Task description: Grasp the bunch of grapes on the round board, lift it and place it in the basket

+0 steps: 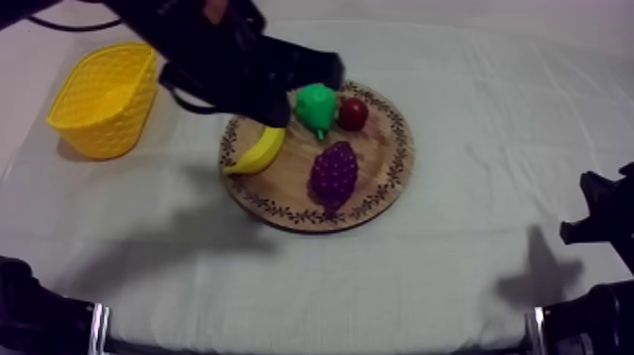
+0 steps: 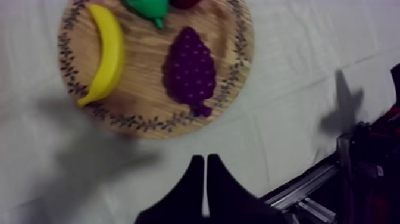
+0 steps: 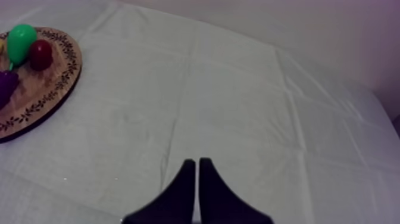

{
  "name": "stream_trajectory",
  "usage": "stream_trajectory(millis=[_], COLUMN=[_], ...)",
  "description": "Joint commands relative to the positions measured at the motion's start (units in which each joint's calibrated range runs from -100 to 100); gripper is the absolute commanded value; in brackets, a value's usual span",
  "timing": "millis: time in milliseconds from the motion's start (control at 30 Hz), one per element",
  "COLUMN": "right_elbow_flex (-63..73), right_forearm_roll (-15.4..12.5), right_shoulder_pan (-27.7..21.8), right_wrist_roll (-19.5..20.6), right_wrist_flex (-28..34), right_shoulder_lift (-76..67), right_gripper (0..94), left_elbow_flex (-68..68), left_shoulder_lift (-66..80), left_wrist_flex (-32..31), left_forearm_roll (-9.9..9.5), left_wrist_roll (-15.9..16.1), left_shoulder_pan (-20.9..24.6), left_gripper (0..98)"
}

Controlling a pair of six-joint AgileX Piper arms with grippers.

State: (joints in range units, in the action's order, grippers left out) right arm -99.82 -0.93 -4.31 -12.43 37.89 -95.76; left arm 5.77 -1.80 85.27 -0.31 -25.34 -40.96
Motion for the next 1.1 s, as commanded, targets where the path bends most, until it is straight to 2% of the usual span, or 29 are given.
stream_trajectory(millis=[0,333,500,1067], right_elbow_flex=[0.04,0.04,0.04,0.04], right_forearm_roll=[-0.02,-0.02,-0.02,-0.02], right_shoulder_pan=[0.02,0.02,0.02,0.02], right_wrist_roll=[0.00,0.00,0.00,0.00], right_wrist_flex=[0.02,0.02,0.02,0.02], right_shoulder_lift=[0.00,0.00,0.00,0.00], right_gripper=[0.3,0.3,0.3,0.3], left_elbow_flex=[-3.15,-11.23,-13.38,-16.21], left_shoulder_lift=[-3.37,-12.89,-15.71,-19.92], left_wrist_flex=[0.04,1.98,2.21,2.17], left_forearm_roll=[-0.01,-0.04,0.13,1.23], left_wrist_roll=[-0.04,-0.55,-0.52,-0.19], left_shoulder_pan=[-0.88,-2.00,-1.94,-0.84], left_gripper=[0.2,0.1,3.7,59.7])
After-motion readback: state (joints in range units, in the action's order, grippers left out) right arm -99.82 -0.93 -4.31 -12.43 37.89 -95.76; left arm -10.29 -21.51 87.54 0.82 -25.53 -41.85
